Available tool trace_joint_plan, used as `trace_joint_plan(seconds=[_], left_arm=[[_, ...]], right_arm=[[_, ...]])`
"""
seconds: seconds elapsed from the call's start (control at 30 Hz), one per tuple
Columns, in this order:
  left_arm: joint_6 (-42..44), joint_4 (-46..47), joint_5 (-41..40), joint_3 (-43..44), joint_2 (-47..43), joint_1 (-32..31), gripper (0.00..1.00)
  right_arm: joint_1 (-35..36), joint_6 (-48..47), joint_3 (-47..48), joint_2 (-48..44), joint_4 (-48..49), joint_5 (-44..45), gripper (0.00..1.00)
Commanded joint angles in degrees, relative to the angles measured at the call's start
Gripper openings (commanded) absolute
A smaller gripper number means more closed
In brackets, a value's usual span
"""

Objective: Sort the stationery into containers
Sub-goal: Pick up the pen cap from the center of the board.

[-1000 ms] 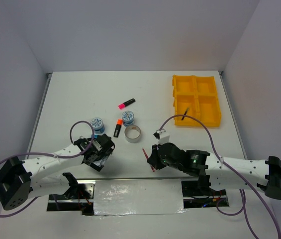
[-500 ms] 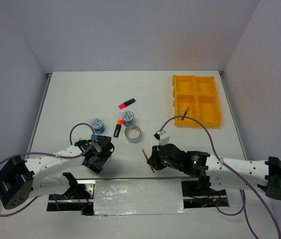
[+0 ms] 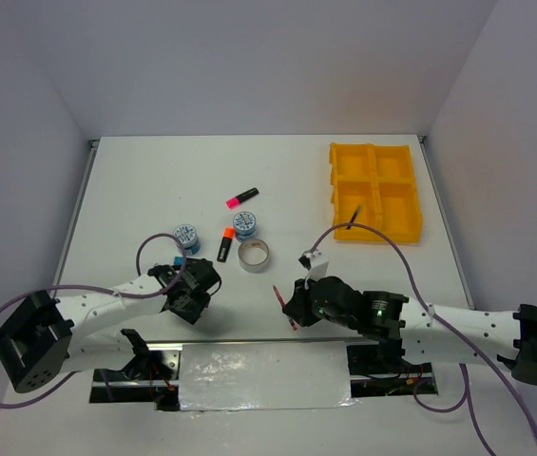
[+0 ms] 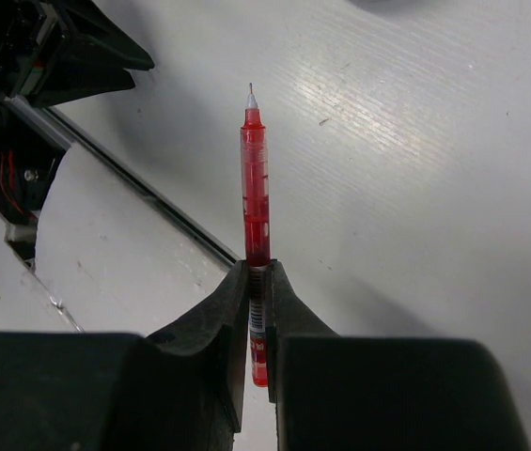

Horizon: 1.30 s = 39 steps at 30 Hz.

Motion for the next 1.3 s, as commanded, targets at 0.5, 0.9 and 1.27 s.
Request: trace_joint_plan(seconds=[0.5,0.9,1.27], left_arm=[[8.0,-1.0,-2.7,1.6,3.2,-0.3,0.29],[20.6,2.1,-7.8,5.2,0.4,-3.2,0.00],[36.4,12.9,-10.6,6.9,-14.6,-6.3,0.00]], right_arm=[[0.5,-1.1,-0.9,-3.7,2.0,-0.4,0.00],[0.5,-1.4,-2.4,-1.4,7.7,-3.2,0.00],[1.1,-1.3,-9.1,6.6,32.2,-14.0,0.00]])
